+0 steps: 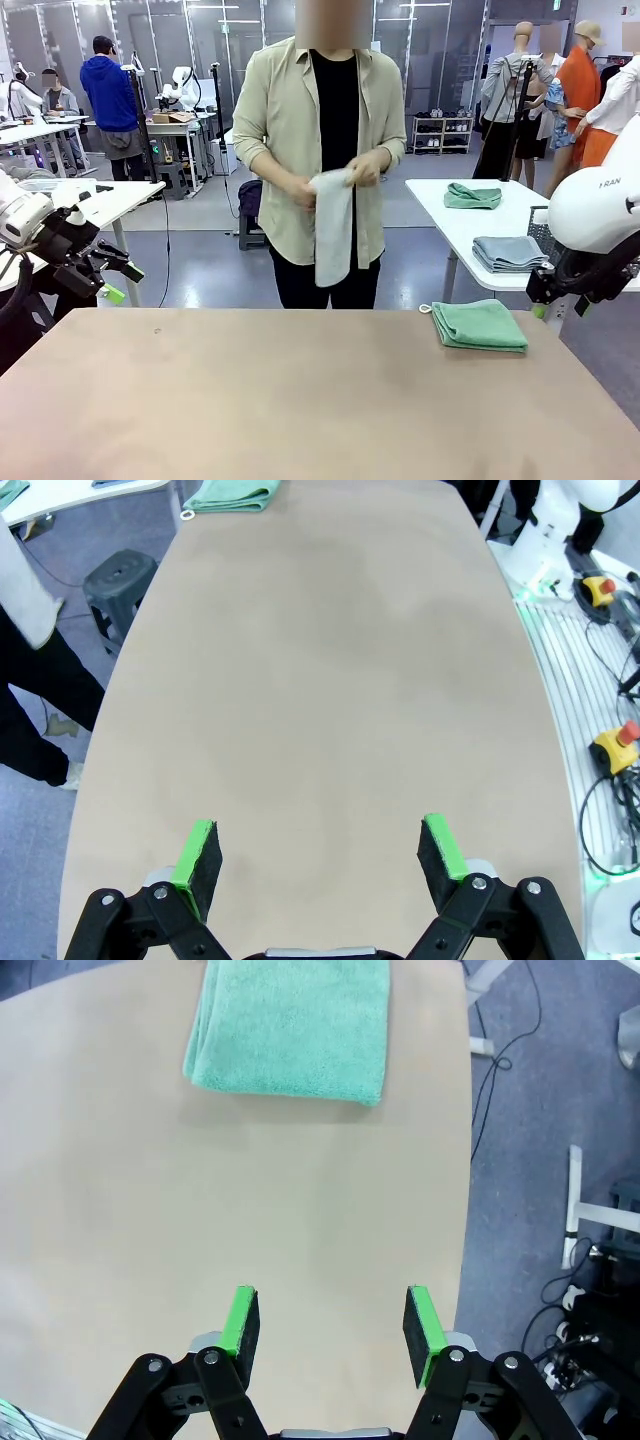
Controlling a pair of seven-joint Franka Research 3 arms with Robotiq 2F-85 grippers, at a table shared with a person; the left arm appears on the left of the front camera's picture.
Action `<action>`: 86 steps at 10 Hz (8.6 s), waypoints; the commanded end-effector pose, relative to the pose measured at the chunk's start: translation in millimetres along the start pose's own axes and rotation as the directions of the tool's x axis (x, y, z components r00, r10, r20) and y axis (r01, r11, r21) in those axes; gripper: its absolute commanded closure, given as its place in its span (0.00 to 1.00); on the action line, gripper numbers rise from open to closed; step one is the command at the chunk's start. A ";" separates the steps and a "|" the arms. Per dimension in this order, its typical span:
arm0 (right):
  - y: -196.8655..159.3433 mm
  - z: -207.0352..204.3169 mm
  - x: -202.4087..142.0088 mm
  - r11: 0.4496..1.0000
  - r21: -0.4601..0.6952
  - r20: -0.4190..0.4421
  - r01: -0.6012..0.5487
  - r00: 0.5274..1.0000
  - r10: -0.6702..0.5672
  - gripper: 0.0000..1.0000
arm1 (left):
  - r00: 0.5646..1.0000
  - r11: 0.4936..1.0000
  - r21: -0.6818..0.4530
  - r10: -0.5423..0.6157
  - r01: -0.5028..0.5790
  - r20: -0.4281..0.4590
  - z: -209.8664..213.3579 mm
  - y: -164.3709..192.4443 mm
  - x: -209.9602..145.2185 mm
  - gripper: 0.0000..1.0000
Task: Fold the towels and place them in the basket.
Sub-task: When a person lays out a Towel with hook on the table, fold it in half twice.
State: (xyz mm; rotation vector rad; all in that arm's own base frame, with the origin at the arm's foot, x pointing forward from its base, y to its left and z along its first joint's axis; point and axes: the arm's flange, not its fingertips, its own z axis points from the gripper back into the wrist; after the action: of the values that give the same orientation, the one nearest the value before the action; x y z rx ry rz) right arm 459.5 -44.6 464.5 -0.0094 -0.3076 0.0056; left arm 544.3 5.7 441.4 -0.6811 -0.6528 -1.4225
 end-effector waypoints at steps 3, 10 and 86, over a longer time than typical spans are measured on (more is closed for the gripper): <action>-9.7 83.1 -13.3 1.000 0.021 0.040 -0.015 0.999 0.014 0.27 | 1.000 1.000 0.022 -0.008 0.008 0.025 45.2 9.3 16.0 0.00; -9.2 215.2 -55.7 0.995 0.074 0.126 -0.068 0.990 0.058 0.27 | 0.997 0.993 0.101 -0.063 0.059 0.037 127.4 -10.5 47.9 0.00; 309.8 -78.1 -136.7 0.092 0.271 0.024 -0.958 0.102 0.994 0.27 | 0.668 0.990 0.039 -0.061 0.133 -0.742 -278.6 -209.3 74.2 0.00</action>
State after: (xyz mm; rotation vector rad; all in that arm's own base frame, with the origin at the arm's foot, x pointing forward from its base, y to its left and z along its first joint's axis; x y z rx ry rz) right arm 349.9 261.5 356.1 0.0021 -0.0432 1.4914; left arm 334.4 -256.1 331.6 0.0343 -0.0724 -1.5867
